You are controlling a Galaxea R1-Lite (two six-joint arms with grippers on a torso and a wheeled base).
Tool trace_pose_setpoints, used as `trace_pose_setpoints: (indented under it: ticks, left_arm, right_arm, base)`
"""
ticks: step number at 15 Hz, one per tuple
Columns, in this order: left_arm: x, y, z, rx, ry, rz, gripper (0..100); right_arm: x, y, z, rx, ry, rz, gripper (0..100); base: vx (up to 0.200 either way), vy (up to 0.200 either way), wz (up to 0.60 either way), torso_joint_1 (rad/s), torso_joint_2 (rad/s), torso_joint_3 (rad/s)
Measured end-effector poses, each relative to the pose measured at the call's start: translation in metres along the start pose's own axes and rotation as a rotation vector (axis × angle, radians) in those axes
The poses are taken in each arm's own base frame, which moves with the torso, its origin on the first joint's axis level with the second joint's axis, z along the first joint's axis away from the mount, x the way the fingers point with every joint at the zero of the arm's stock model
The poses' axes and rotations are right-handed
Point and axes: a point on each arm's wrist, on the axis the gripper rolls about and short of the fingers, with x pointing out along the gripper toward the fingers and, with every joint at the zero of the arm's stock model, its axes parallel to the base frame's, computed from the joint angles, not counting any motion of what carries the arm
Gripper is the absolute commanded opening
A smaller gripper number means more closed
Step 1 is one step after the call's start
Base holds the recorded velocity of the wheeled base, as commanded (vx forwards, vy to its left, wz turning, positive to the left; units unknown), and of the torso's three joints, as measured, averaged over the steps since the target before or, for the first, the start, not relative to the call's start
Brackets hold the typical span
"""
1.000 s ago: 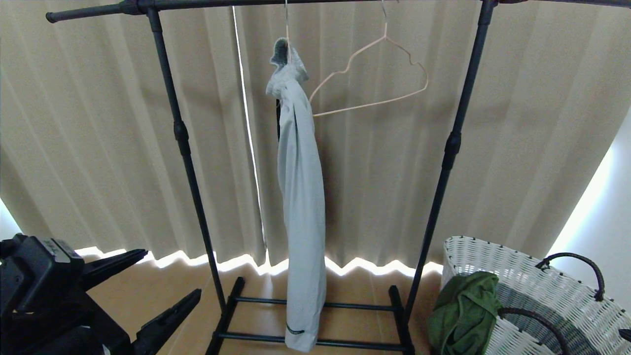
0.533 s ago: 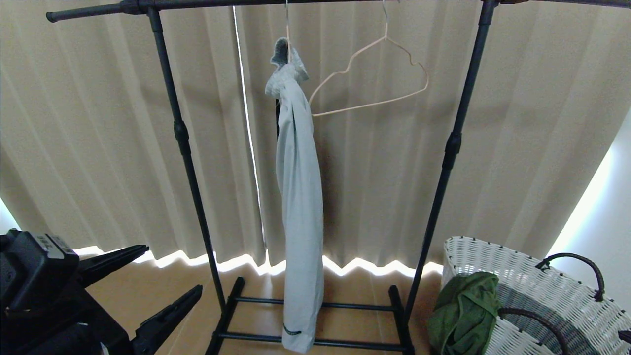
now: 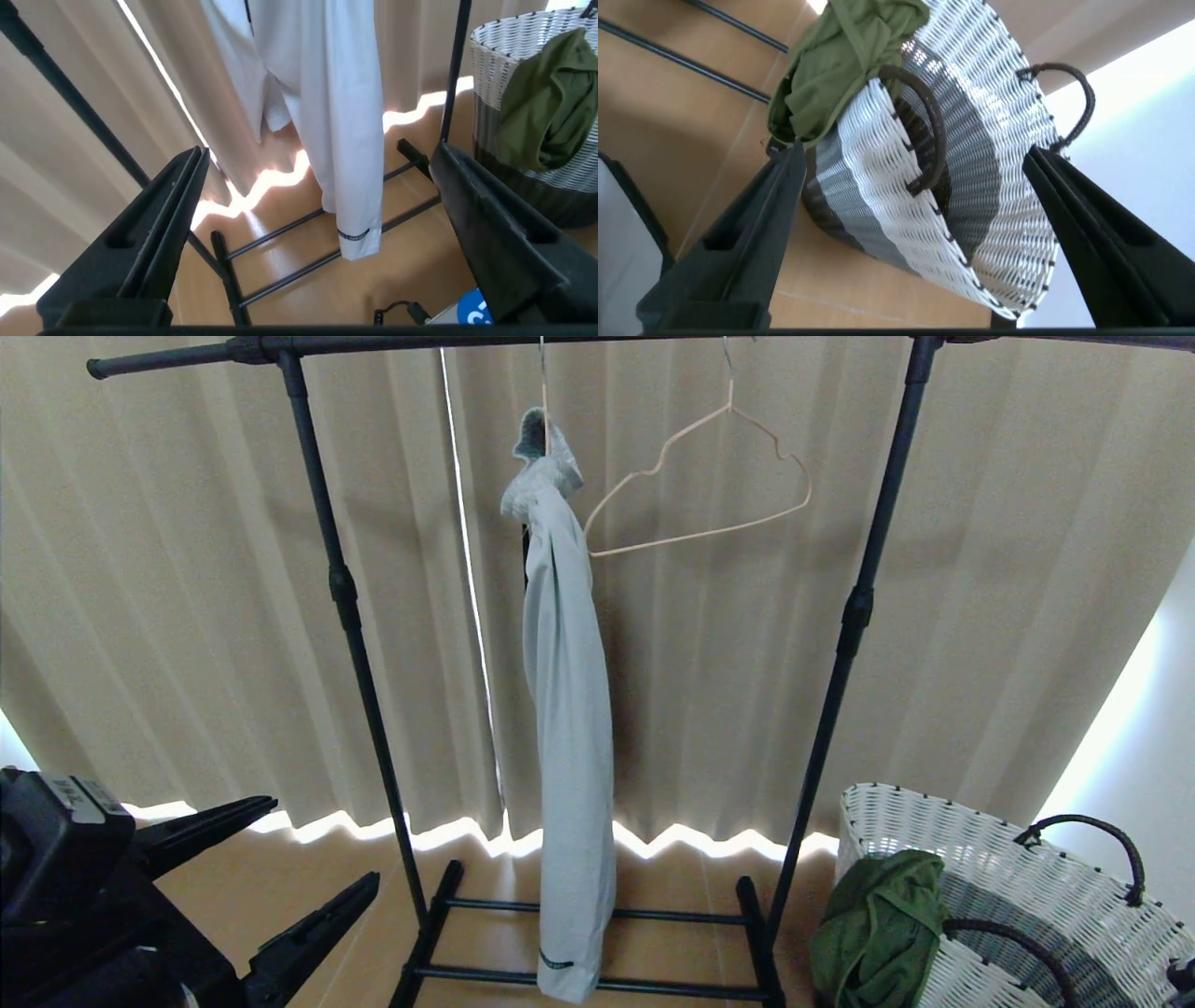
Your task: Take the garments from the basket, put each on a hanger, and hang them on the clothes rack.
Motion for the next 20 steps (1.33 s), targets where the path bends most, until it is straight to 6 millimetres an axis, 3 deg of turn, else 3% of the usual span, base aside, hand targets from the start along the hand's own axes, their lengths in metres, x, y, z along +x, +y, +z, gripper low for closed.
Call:
trace_pose_setpoints:
  ticks: [9,17,20]
  left_arm:
    - [0.0,-0.001,0.002,0.006,-0.011,-0.011,100]
    - [0.0,-0.002,0.0,0.006,-0.003,-0.012,100]
    - [-0.001,-0.002,-0.002,0.014,0.003,-0.015,100]
  right_arm:
    - [0.036,-0.002,0.016,-0.052,0.198,0.068,100]
    - [0.043,-0.001,0.017,-0.109,0.221,0.083,100]
    - [0.044,-0.001,0.017,-0.146,0.225,0.091,100]
  base:
    - [0.0,0.0,0.0,0.0,0.0,0.0]
    - [0.2,0.0,0.0,0.006,0.0,0.002]
    - [0.0,0.0,0.0,0.0,0.0,0.0]
